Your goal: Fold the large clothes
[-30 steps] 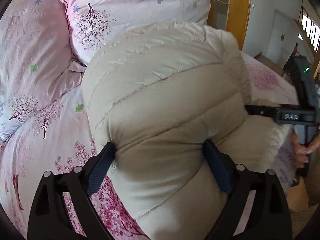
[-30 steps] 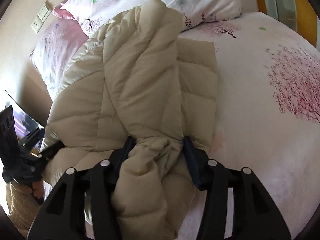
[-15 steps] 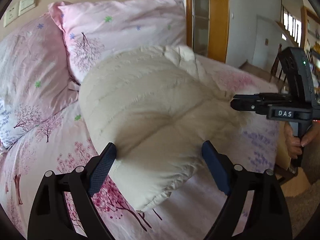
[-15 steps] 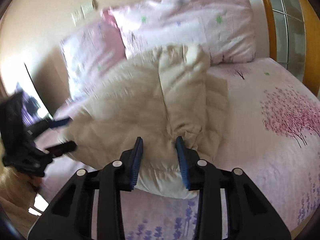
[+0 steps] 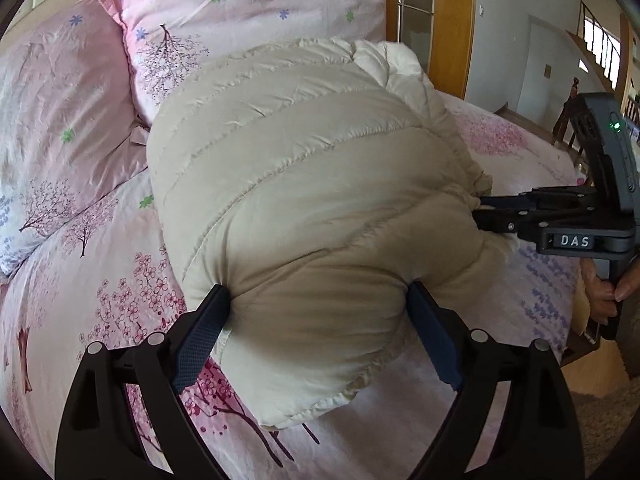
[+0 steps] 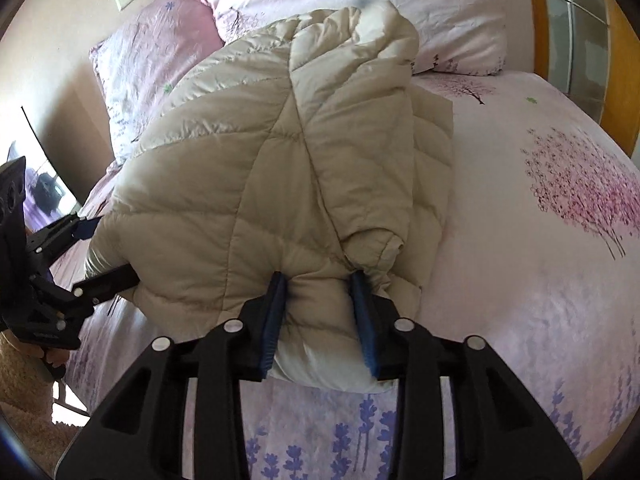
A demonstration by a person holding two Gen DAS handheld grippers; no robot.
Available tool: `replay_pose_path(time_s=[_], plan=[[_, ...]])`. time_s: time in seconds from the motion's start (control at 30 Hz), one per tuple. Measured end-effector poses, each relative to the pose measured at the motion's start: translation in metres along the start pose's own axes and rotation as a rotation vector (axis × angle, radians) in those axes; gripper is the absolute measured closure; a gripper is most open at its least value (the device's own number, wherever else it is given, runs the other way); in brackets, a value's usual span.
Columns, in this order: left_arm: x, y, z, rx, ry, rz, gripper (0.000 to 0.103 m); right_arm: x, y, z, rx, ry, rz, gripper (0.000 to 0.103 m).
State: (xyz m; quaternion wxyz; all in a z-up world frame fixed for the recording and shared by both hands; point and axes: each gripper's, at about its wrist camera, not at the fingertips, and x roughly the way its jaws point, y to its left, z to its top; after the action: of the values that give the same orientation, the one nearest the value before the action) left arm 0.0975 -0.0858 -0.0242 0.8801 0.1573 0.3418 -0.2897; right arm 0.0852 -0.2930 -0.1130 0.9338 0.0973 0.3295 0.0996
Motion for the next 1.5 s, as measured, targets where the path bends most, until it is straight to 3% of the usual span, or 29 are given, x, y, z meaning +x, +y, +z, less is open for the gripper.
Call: replay_pose_path(time_s=[0.1,0.23,0.33,0.43,0.5,0.53,0.63,0.83,0.97,1.07,1.13,1.23,1.37,1.5], plan=[[-0.021,0.014,0.005,-0.062,-0.065,-0.036,0.013,-0.011,-0.006,0.016,0.021,0.027,0.071,0.060],[-0.031,0.039,0.018,-0.162,-0.124,0.031,0.007,-0.033,-0.031,0.058,0.161,-0.082,0.151,0.040],[-0.018,0.058,0.027,-0.242,-0.094,0.064,0.007,-0.026,-0.053,0.097,0.277,-0.142,0.132,0.040],[-0.004,0.072,0.035,-0.309,-0.056,0.071,0.007,-0.001,-0.067,0.130,0.359,-0.128,0.134,0.041],[0.000,0.078,0.035,-0.346,-0.050,0.060,0.007,0.020,-0.075,0.146,0.403,-0.094,0.149,0.054],[0.001,0.082,0.038,-0.361,-0.048,0.056,0.007,0.027,-0.076,0.149,0.408,-0.081,0.157,0.084],[0.001,0.083,0.039,-0.363,-0.058,0.066,0.007,0.044,-0.083,0.144,0.458,-0.044,0.106,0.093],[0.017,0.082,0.047,-0.329,-0.050,0.055,0.004,0.070,-0.087,0.126,0.519,0.026,-0.030,0.093],[0.020,0.085,0.044,-0.361,-0.048,0.026,0.004,0.070,-0.082,0.128,0.493,0.057,-0.077,0.085],[0.016,0.089,0.042,-0.371,-0.058,0.029,0.004,0.044,-0.076,0.131,0.445,-0.021,-0.101,0.078],[0.016,0.091,0.042,-0.378,-0.061,0.028,0.004,0.021,-0.067,0.127,0.405,-0.105,-0.086,0.077],[0.018,0.091,0.041,-0.385,-0.060,0.016,0.004,-0.001,-0.046,0.116,0.299,-0.143,-0.012,0.077],[0.019,0.092,0.041,-0.400,-0.066,0.002,0.004,0.024,-0.029,0.103,0.226,-0.009,0.006,0.077],[0.015,0.094,0.041,-0.419,-0.071,-0.015,0.004,0.055,-0.048,0.097,0.319,0.087,0.056,0.077]])
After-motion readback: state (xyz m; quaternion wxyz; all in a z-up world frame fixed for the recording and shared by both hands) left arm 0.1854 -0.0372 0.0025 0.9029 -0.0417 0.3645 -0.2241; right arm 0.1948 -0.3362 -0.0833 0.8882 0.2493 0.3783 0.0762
